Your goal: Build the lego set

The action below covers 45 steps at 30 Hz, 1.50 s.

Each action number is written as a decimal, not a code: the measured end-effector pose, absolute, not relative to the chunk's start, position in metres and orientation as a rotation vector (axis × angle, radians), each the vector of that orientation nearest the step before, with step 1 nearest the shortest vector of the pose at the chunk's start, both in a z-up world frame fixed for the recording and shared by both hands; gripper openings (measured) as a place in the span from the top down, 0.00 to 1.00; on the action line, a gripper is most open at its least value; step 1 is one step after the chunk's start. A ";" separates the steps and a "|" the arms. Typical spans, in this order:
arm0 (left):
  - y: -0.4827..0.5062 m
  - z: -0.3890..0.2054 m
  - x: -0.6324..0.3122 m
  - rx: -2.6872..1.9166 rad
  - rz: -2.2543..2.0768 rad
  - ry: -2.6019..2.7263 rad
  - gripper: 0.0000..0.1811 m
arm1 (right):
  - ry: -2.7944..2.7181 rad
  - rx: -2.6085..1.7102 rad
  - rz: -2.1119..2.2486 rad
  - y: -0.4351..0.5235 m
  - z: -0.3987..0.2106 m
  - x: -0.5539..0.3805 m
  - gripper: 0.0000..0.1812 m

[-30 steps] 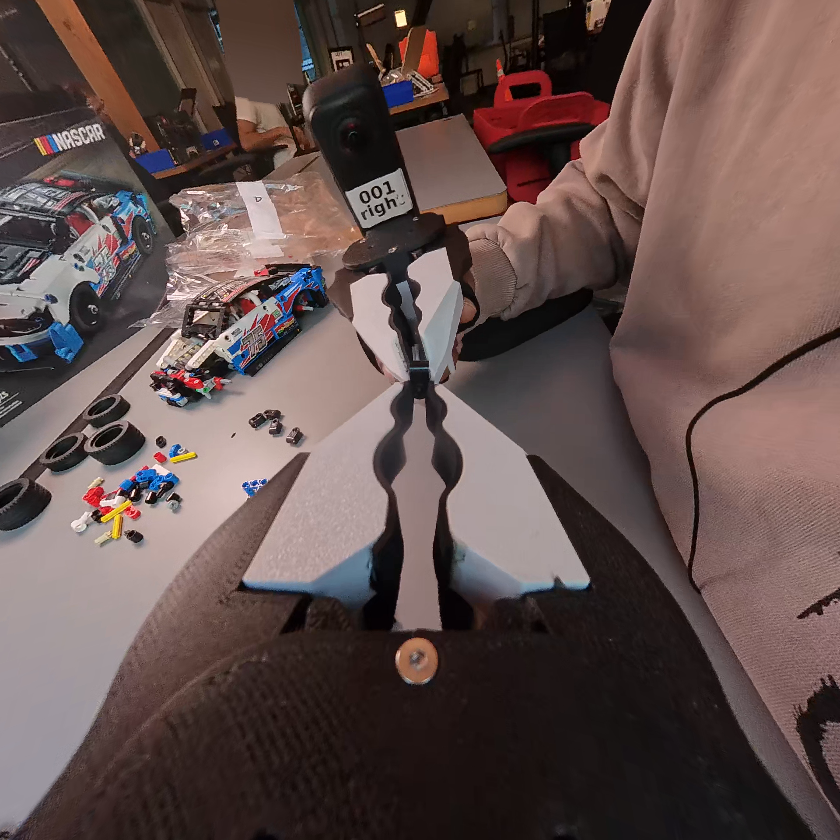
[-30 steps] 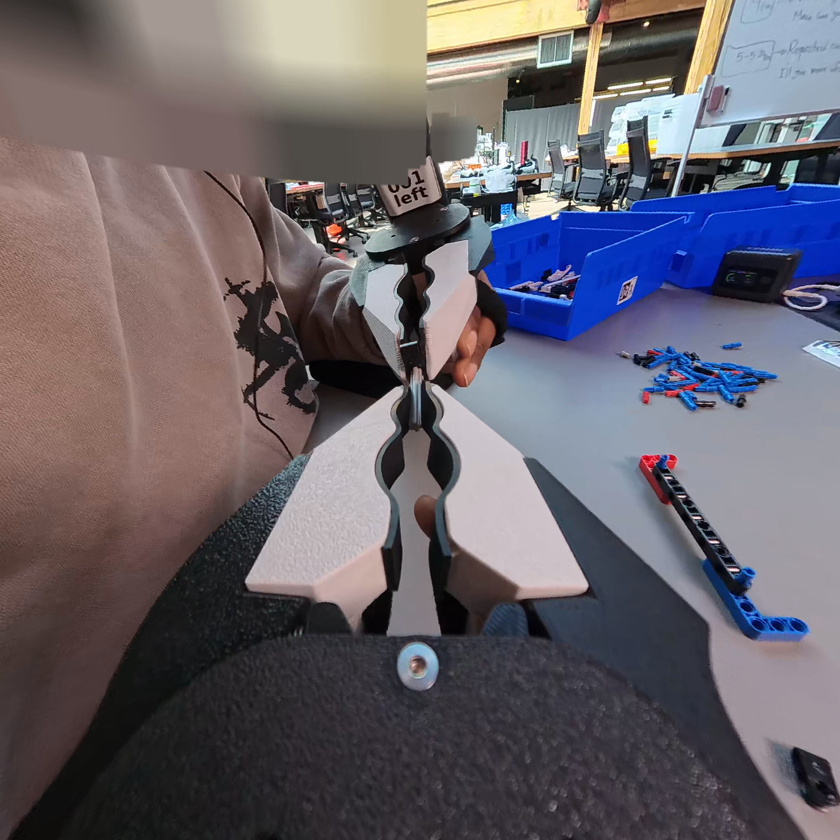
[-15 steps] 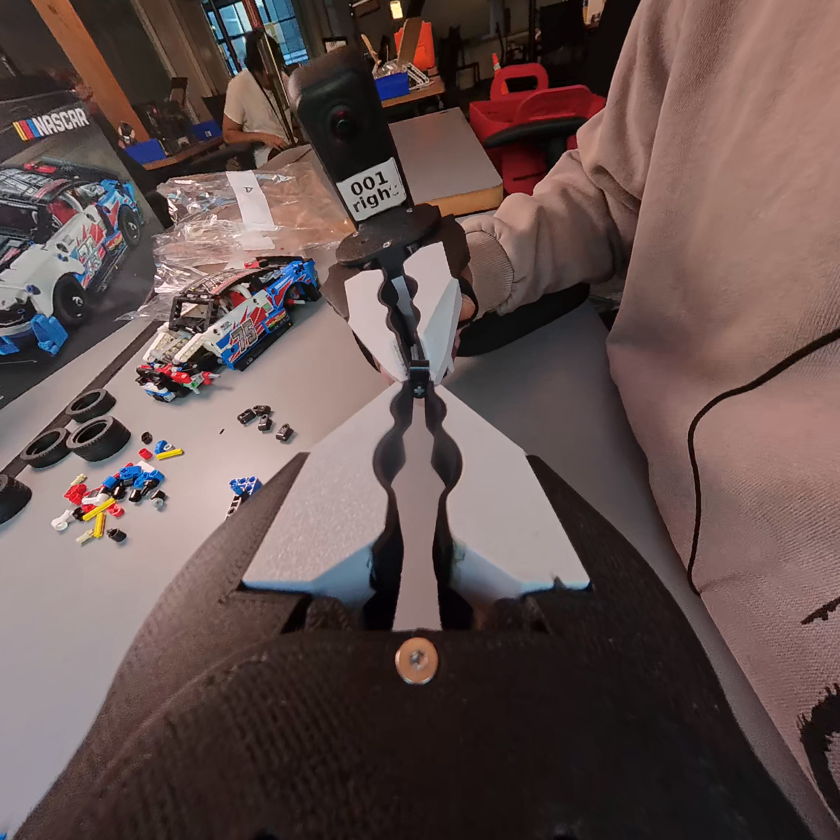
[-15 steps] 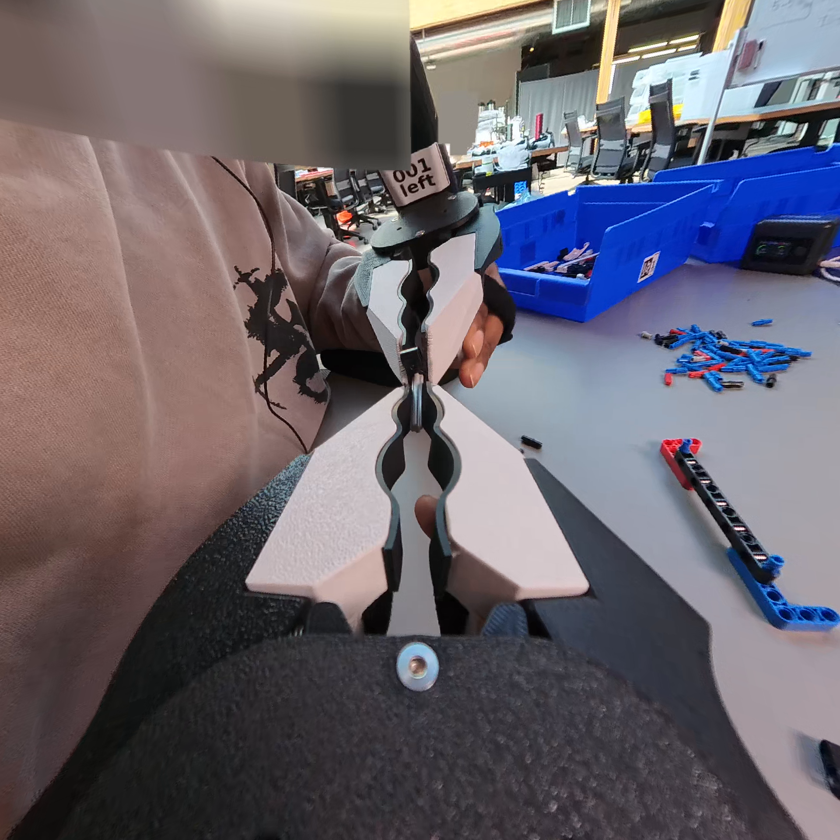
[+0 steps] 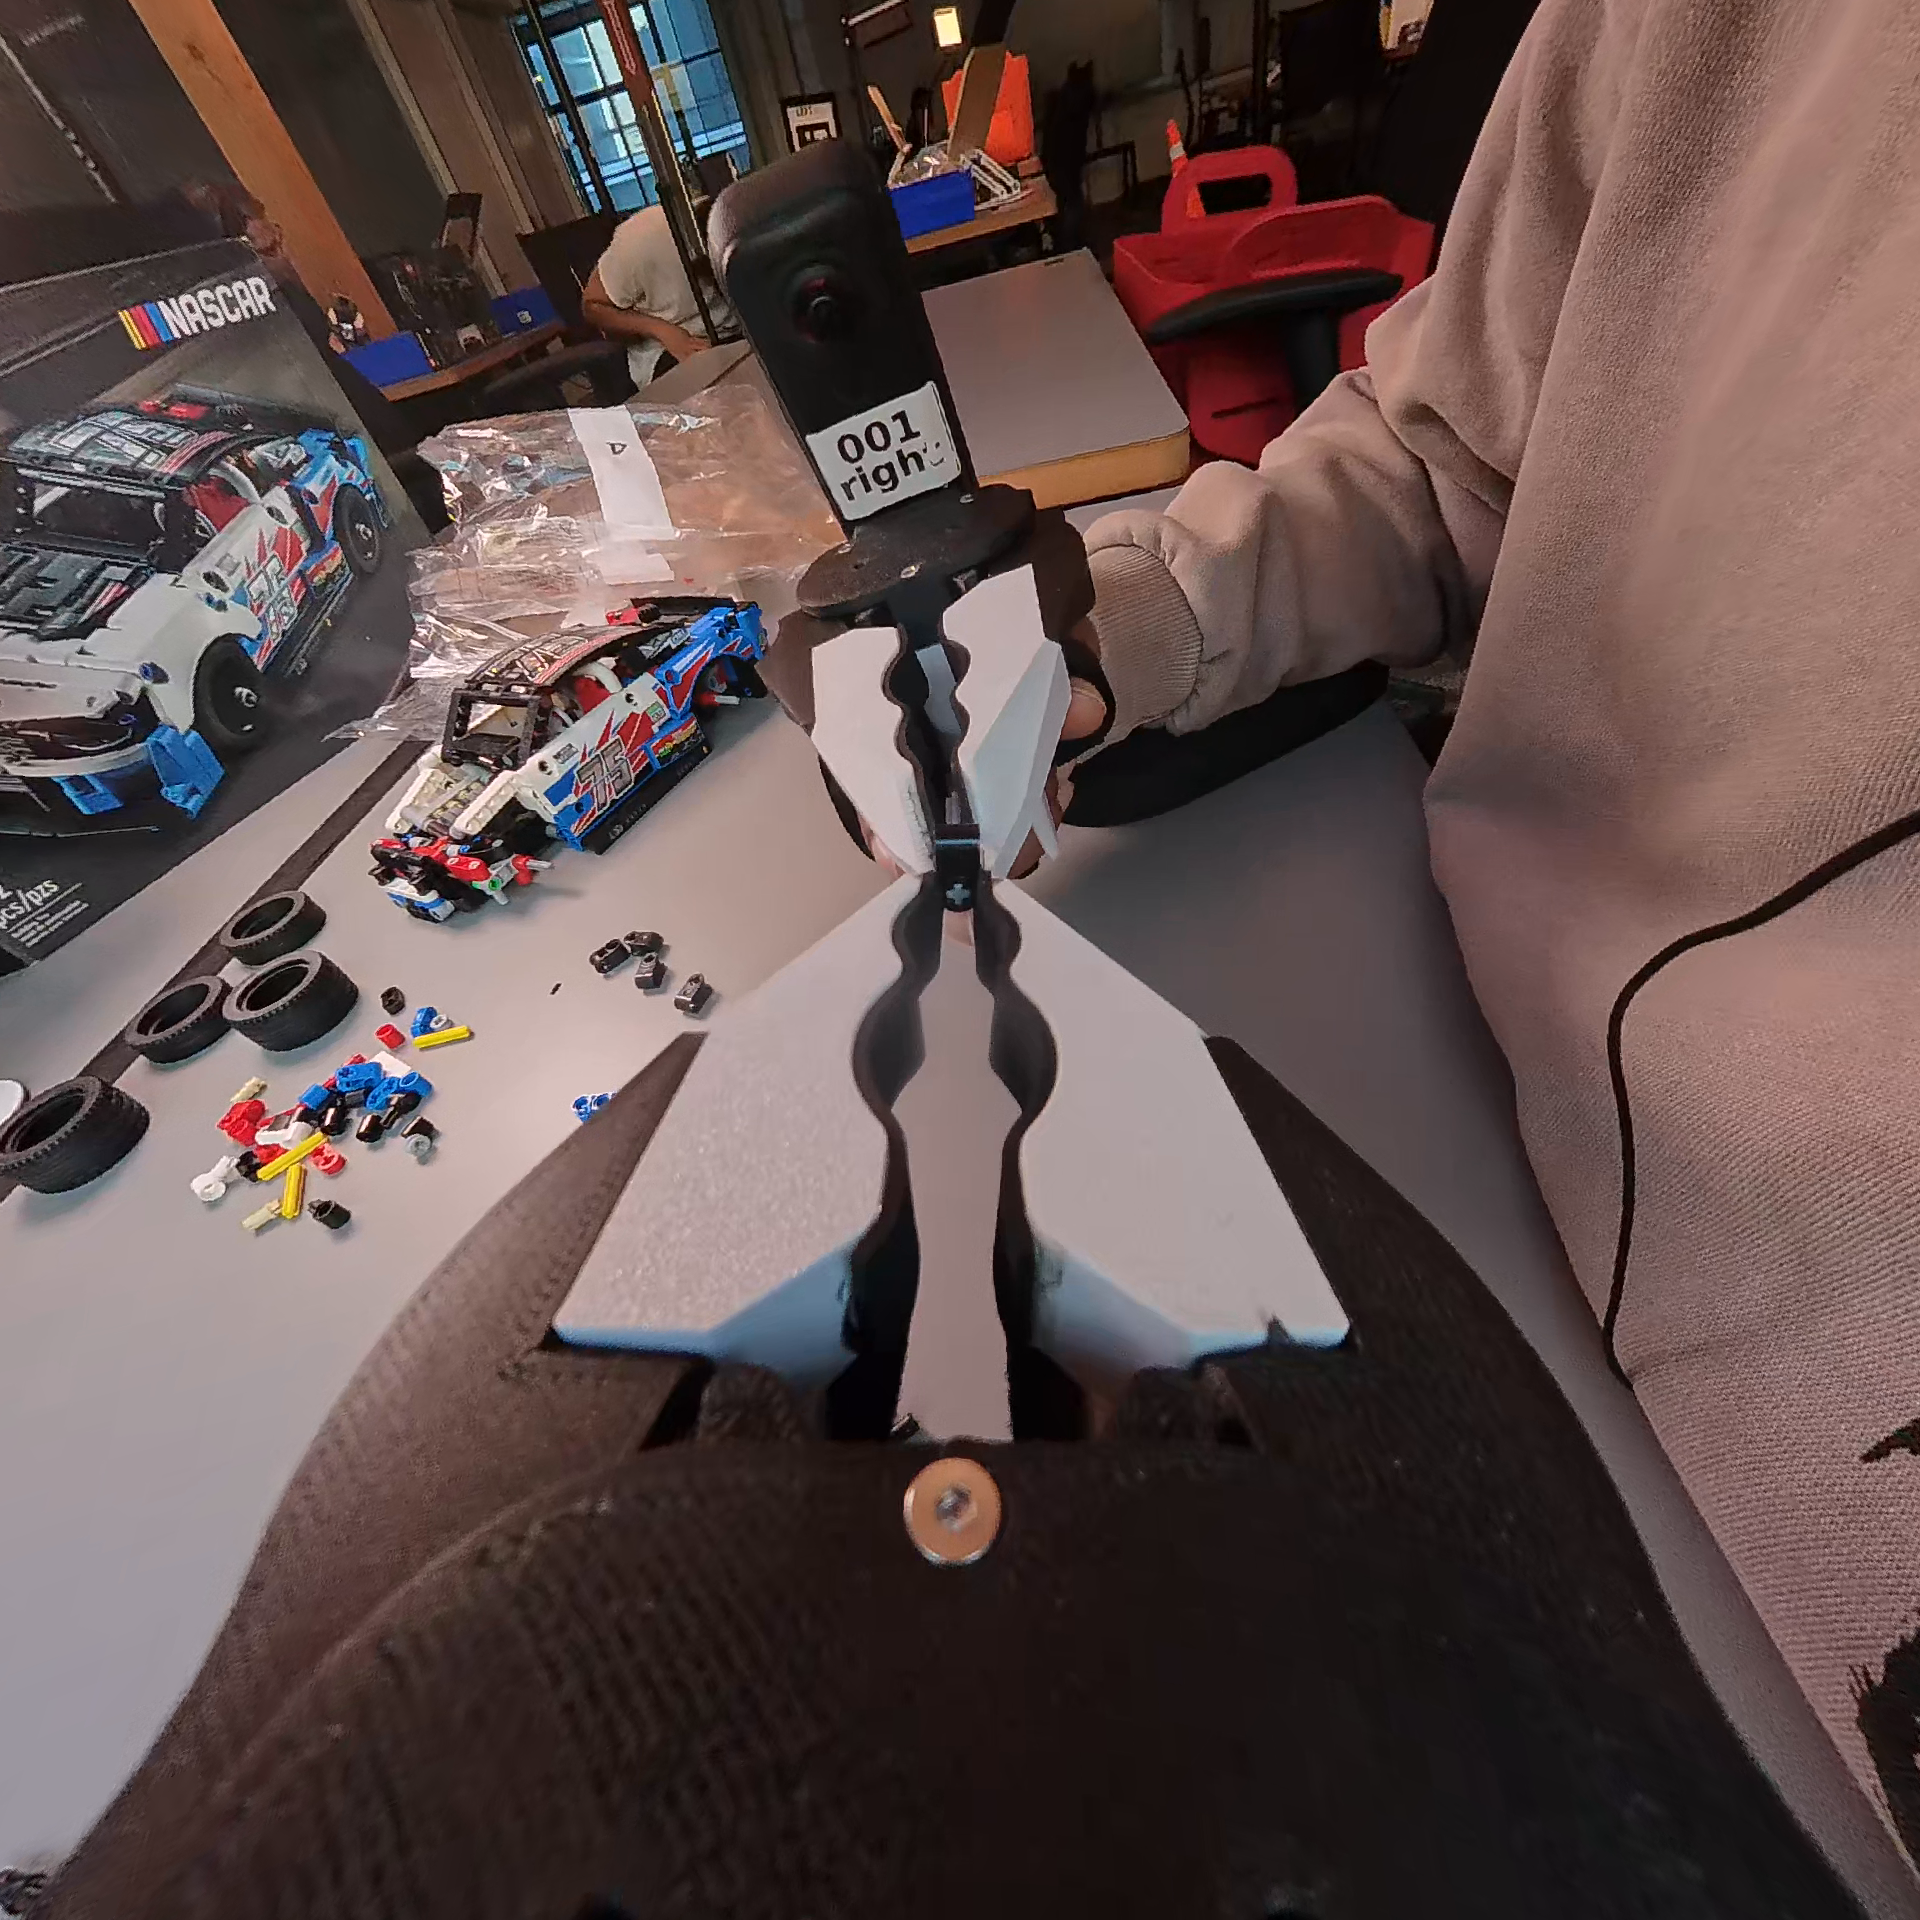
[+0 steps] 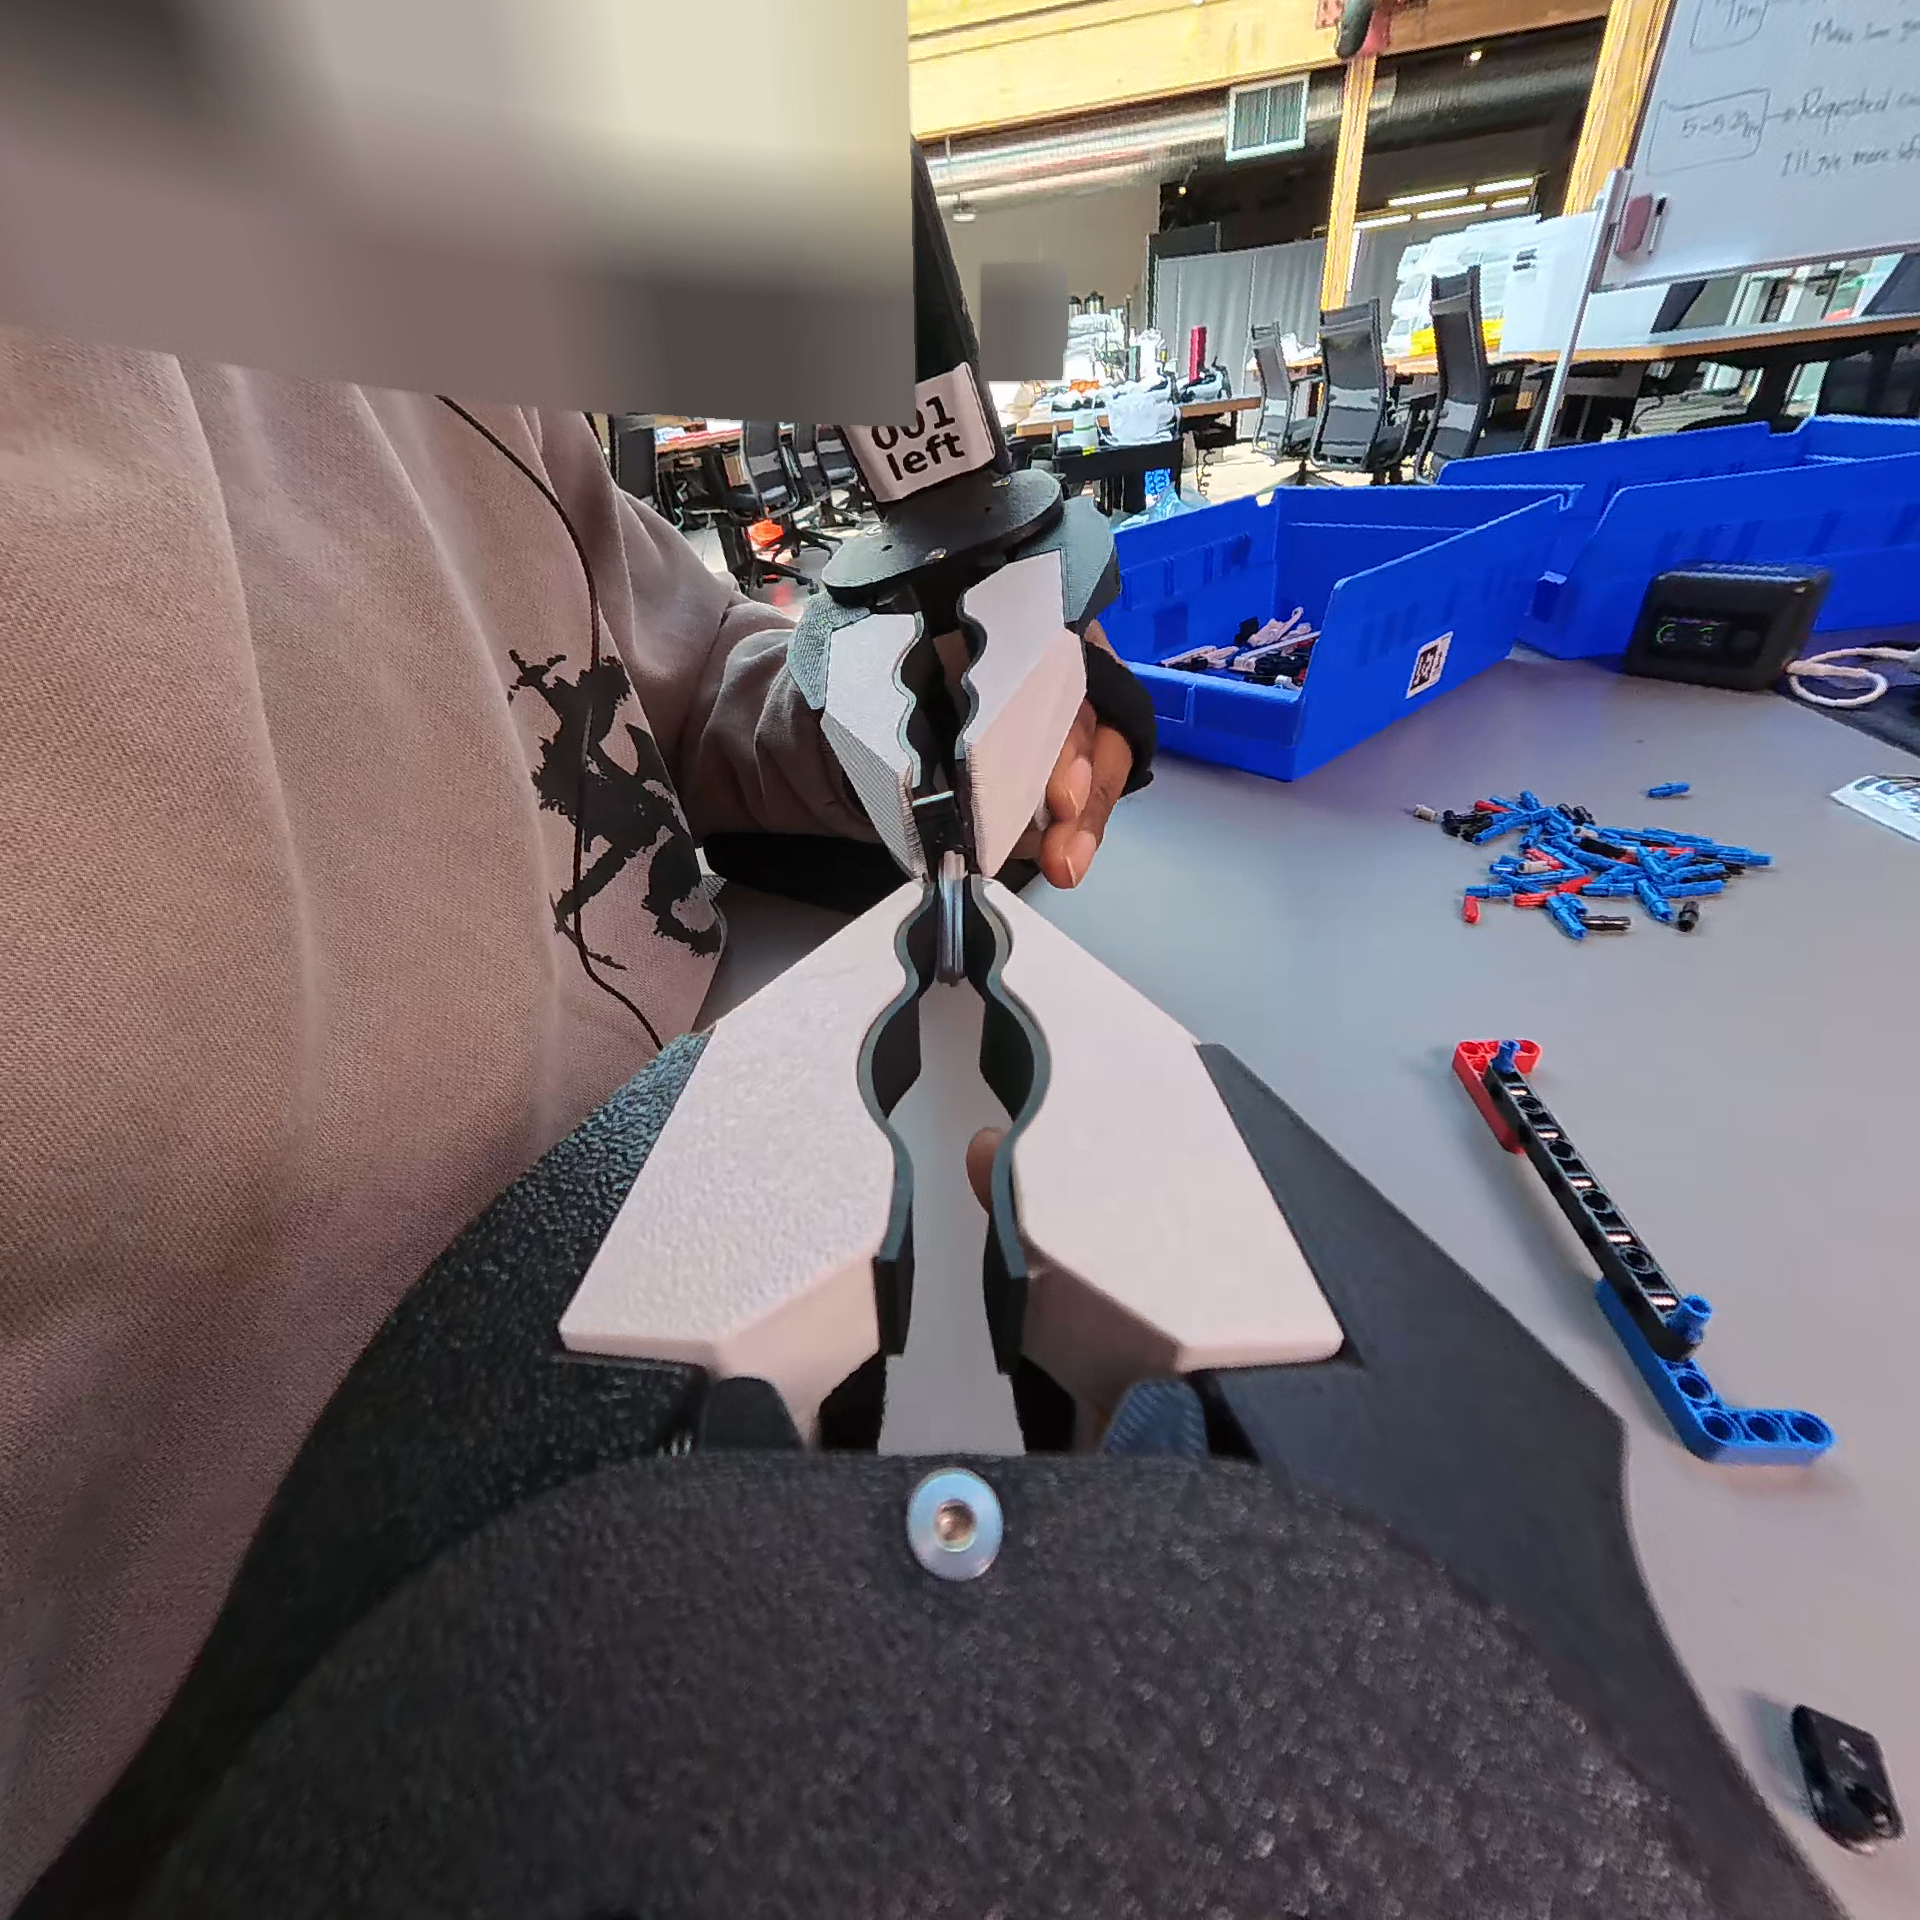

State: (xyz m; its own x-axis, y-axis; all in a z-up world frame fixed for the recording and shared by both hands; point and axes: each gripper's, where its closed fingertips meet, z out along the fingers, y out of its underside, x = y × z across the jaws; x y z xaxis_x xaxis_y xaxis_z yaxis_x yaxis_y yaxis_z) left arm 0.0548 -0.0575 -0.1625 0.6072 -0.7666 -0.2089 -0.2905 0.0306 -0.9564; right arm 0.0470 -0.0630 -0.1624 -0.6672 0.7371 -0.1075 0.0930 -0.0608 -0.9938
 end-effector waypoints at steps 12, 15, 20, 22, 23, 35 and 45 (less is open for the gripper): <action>-0.047 -0.151 0.031 -1.534 -0.958 0.536 0.97 | -1.613 -0.882 1.667 -0.038 -0.150 0.044 0.88; -0.046 -0.153 0.033 -1.541 -1.023 0.502 0.97 | -1.590 -0.895 1.640 -0.034 -0.149 0.042 0.90; -0.046 -0.157 0.039 -1.553 -1.034 0.506 0.97 | -1.629 -0.886 1.616 -0.039 -0.152 0.043 0.98; -0.046 -0.158 0.039 -1.554 -1.033 0.507 0.97 | -1.639 -0.891 1.610 -0.039 -0.152 0.043 0.98; -0.046 -0.158 0.039 -1.554 -1.031 0.508 0.97 | -1.639 -0.892 1.611 -0.039 -0.152 0.043 0.98; -0.048 -0.156 0.040 -1.540 -1.006 0.531 0.97 | -1.656 -0.893 1.625 -0.041 -0.152 0.044 0.98; -0.047 -0.164 0.037 -1.575 -0.928 0.579 0.97 | -1.709 -0.908 1.587 -0.042 -0.164 0.043 0.98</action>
State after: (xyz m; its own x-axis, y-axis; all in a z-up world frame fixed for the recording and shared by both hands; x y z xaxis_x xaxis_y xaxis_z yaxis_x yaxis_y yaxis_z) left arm 0.0367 -0.0466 -0.1636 0.5637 -0.7877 0.2485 0.1228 -0.2176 -0.9683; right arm 0.0426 -0.0422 -0.1638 -0.5653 0.8248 -0.0072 0.0681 0.0380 -0.9970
